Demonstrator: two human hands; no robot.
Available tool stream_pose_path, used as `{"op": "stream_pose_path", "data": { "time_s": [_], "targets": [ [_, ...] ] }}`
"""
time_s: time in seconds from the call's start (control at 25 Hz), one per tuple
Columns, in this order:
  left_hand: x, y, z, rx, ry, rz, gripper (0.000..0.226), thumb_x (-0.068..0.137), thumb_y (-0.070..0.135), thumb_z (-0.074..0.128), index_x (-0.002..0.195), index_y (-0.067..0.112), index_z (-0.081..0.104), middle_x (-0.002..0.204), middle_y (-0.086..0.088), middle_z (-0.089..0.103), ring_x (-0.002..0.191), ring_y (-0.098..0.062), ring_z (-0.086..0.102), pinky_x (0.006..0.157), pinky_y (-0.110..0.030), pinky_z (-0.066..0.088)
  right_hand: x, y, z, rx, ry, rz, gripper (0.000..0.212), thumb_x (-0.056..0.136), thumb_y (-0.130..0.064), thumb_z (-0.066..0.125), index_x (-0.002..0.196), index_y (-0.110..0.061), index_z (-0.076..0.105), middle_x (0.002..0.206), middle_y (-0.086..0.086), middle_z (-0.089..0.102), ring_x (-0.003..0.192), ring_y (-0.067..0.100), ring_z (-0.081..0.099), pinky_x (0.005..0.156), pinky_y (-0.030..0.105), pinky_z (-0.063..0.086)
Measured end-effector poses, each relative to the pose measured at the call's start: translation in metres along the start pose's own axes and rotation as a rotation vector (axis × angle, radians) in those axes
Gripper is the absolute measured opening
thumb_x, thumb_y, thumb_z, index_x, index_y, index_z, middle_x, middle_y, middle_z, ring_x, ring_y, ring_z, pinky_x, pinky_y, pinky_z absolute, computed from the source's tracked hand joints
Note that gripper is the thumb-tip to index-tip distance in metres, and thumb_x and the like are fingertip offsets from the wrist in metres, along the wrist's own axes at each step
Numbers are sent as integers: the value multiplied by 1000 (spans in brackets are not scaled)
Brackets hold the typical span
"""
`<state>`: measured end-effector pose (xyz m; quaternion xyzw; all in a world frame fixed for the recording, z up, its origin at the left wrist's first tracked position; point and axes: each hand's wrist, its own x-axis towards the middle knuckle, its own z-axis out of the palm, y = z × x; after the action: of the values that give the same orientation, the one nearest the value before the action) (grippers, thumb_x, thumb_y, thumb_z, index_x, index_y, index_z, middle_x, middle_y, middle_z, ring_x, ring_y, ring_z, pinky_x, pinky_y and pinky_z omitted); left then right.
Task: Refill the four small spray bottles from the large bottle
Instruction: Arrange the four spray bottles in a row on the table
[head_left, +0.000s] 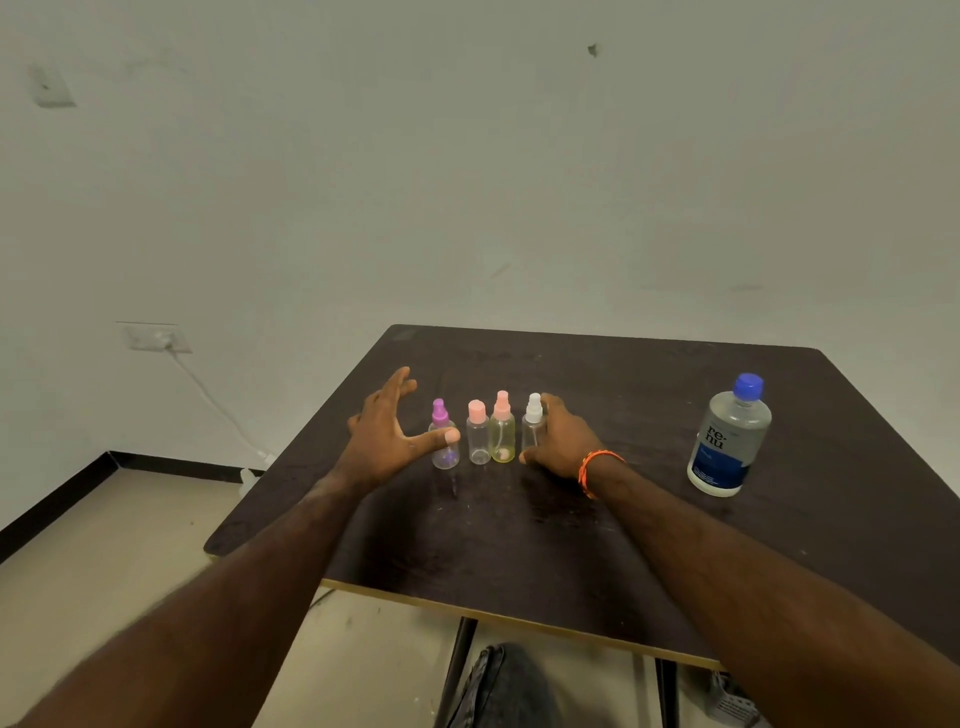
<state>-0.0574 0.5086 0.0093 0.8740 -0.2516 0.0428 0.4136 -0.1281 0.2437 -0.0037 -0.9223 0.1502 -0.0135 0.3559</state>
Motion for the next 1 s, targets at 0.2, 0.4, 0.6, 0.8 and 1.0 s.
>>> {"op": "stream_pose_path", "data": {
  "time_s": [0.2, 0.4, 0.6, 0.8, 1.0],
  "targets": [
    [7, 22, 3, 138, 179, 140, 112, 73, 89, 52, 162, 25, 28, 169, -1, 29, 159, -19, 13, 125, -53, 11, -21, 10, -18, -95, -25, -94, 122, 77, -16, 77, 157, -27, -14, 164, 11, 17, 132, 33, 49, 107, 51, 45],
    [25, 83, 27, 303, 241, 452, 90, 80, 71, 67, 150, 19, 44, 162, -2, 40, 159, -20, 13, 119, -53, 18, -72, 28, -69, -541, 328, -403, 86, 87, -23, 65, 157, -21, 17, 161, 5, 28, 144, 25, 33, 115, 47, 31],
    [24, 152, 84, 273, 123, 632, 88, 79, 73, 68, 147, 21, 47, 156, -3, 46, 157, -22, 21, 117, -49, 16, -110, 50, -135, -689, 613, -454, 73, 79, -24, 68, 146, -17, 41, 147, 2, 44, 134, 27, 39, 104, 49, 38],
    [26, 190, 162, 304, -129, 633, 97, 77, 81, 65, 153, 26, 40, 154, -2, 48, 151, -18, 29, 117, -44, 13, -119, 91, -190, -383, 645, -193, 72, 83, -33, 66, 148, -22, 37, 154, 1, 38, 138, 23, 37, 110, 45, 37],
    [32, 210, 228, 257, -404, 358, 117, 64, 88, 68, 157, 29, 30, 146, 7, 55, 140, -18, 44, 112, -48, 23, -116, 124, -193, 23, 338, 117, 77, 81, -28, 70, 150, -21, 36, 144, 2, 53, 121, 21, 58, 99, 36, 50]
  ]
}}
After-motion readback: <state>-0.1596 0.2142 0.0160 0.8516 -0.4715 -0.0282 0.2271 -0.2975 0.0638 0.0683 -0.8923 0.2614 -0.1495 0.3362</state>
